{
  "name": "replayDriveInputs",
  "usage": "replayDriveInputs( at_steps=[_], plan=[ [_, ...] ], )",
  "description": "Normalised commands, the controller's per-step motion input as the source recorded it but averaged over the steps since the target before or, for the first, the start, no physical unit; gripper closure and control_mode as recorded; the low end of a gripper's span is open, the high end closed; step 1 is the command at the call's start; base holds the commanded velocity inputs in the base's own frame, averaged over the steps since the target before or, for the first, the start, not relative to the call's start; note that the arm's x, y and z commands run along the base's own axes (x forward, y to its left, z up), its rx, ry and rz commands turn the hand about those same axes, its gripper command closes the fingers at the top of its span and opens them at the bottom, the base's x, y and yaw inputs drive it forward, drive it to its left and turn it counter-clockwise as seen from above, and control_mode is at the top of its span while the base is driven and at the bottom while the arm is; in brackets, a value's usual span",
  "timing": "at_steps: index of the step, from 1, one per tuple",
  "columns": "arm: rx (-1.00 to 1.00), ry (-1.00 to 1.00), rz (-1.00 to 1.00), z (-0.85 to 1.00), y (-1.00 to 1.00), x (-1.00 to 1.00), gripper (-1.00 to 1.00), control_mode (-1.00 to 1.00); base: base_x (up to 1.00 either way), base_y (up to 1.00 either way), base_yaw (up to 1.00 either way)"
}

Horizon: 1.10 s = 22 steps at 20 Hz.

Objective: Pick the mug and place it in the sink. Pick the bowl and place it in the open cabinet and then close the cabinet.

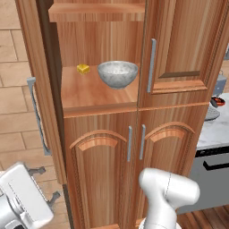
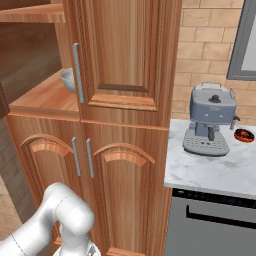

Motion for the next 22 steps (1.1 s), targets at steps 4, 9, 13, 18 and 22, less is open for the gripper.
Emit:
replayDriveInputs(
  at_steps=[4, 9, 13, 18, 22],
  plan=[
    [0.06, 0.0, 0.09, -0.07, 0.02, 0.06, -1.0, -1.0, 0.0, 0.0, 0.0],
    [0.03, 0.0, 0.08, 0.0, -0.03, 0.16, -1.0, -1.0, 0.0, 0.0, 0.0],
    [0.04, 0.0, 0.07, 0.0, -0.14, 0.11, -1.0, -1.0, 0.0, 0.0, 0.0],
    [0.07, 0.0, 0.04, 0.0, -0.34, 0.0, -1.0, -1.0, 0.0, 0.0, 0.0],
    [0.08, 0.0, 0.03, 0.0, -0.31, 0.0, -1.0, -1.0, 0.0, 0.0, 0.0]
  ],
)
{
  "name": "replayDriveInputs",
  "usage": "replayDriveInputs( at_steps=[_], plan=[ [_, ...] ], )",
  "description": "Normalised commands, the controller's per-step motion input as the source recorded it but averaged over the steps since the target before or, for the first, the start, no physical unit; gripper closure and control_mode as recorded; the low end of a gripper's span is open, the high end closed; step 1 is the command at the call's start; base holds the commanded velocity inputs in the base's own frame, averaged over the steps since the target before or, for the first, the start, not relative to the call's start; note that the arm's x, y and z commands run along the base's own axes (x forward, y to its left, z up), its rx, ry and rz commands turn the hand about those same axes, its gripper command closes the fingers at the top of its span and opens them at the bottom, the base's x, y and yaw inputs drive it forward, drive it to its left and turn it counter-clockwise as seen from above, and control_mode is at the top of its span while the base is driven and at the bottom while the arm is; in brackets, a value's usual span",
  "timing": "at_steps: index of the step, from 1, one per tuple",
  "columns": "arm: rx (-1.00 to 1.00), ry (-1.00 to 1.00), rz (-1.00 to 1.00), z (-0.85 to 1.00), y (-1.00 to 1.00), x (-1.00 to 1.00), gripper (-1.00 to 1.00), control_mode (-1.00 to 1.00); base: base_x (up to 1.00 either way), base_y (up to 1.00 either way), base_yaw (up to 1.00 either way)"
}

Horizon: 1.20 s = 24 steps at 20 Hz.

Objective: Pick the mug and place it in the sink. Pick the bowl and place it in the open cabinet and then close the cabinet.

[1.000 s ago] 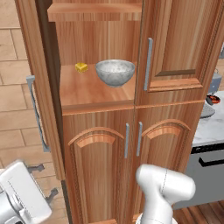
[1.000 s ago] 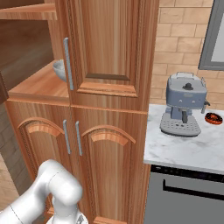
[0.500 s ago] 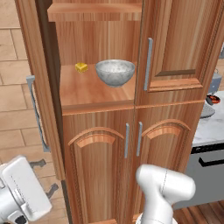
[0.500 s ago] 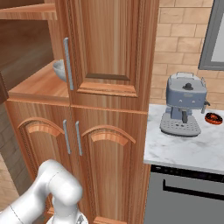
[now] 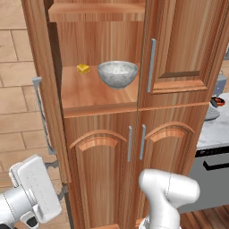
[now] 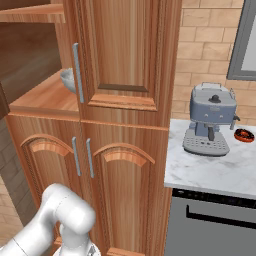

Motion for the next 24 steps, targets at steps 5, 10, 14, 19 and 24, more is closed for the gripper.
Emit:
replayDriveInputs(
  at_steps=[5, 10, 14, 19, 24],
  plan=[
    [0.08, 0.0, 0.03, 0.0, -0.3, 0.0, -1.0, -1.0, 0.0, 0.0, 0.0],
    [0.11, 0.0, 0.03, 0.05, -0.48, 0.0, -1.0, -1.0, 0.0, 0.0, 0.0],
    [0.08, 0.0, 0.03, 0.17, -0.45, 0.03, -1.0, -1.0, 0.0, 0.0, 0.0],
    [0.01, 0.03, 0.0, 0.21, -0.21, 0.24, -1.0, -1.0, 0.0, 0.0, 0.0],
    [0.0, 0.09, 0.0, 0.04, -0.18, 0.43, -1.0, -1.0, 0.0, 0.0, 0.0]
  ],
)
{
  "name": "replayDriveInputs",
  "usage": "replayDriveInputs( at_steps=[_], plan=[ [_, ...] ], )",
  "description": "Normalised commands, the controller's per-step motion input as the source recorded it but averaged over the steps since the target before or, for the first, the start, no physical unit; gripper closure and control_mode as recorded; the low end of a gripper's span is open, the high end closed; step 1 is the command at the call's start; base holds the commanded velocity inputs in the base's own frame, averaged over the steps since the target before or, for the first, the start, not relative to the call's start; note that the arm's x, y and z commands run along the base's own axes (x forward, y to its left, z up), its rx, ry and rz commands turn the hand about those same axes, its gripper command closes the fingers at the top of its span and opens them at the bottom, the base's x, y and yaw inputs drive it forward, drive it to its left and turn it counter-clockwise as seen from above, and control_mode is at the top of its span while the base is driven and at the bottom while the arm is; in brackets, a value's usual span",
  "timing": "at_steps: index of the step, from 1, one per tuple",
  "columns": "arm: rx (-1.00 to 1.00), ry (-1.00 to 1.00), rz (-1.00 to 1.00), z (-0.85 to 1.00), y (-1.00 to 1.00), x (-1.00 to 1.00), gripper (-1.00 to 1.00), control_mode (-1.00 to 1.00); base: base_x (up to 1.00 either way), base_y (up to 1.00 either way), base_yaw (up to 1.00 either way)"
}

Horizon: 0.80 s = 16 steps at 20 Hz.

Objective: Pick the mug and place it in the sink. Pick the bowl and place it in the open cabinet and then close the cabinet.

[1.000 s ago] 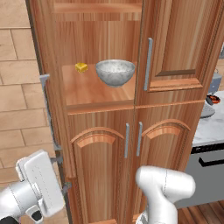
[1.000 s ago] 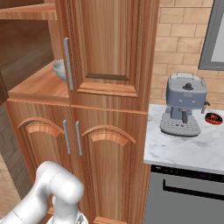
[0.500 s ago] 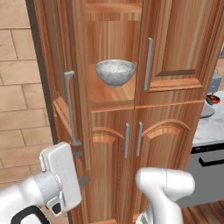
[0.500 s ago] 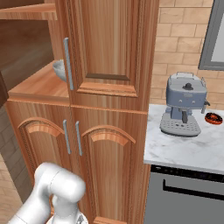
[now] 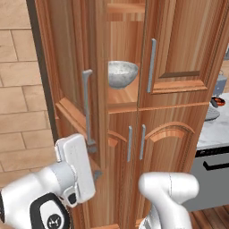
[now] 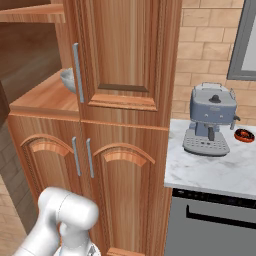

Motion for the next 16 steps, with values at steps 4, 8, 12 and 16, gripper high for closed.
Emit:
replayDriveInputs(
  at_steps=[4, 8, 12, 16],
  plan=[
    [0.03, 0.09, 0.0, 0.0, -0.3, 0.43, -1.0, -1.0, 0.0, 0.0, 0.0],
    [0.05, 0.07, 0.01, 0.0, -0.4, 0.39, -1.0, -1.0, 0.0, 0.0, 0.0],
    [0.07, 0.02, 0.03, 0.0, -0.49, 0.26, -1.0, -1.0, 0.0, 0.0, 0.0],
    [0.04, 0.0, 0.03, 0.0, -0.42, 0.32, -1.0, -1.0, 0.0, 0.0, 0.0]
  ],
)
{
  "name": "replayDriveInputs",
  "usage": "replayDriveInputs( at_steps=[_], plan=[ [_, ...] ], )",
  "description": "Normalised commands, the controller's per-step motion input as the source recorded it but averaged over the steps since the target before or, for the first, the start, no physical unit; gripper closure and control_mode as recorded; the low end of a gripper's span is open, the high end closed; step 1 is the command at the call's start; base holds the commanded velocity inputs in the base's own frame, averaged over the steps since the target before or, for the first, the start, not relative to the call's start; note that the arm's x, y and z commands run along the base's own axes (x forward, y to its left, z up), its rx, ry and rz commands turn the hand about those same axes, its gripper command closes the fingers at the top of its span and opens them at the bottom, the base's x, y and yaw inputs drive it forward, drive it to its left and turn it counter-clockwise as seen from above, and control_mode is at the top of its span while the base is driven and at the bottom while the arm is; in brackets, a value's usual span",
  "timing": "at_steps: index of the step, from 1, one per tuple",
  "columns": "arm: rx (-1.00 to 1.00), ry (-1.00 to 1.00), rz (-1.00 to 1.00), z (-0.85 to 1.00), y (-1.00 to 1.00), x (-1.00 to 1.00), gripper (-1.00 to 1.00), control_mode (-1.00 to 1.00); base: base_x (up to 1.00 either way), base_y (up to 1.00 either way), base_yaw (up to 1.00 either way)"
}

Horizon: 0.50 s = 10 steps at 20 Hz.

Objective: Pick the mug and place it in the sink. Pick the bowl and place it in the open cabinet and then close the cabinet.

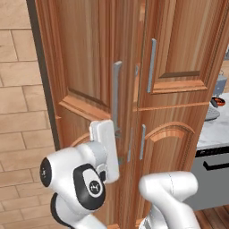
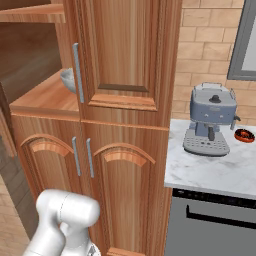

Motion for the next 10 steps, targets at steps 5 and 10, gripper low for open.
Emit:
replayDriveInputs(
  at_steps=[5, 10],
  plan=[
    [0.01, 0.0, 0.06, 0.0, -0.25, 0.43, -1.0, -1.0, 0.0, 0.0, 0.0],
    [0.0, 0.0, 0.03, 0.0, -0.02, 0.45, -1.0, -1.0, 0.0, 0.0, 0.0]
  ],
)
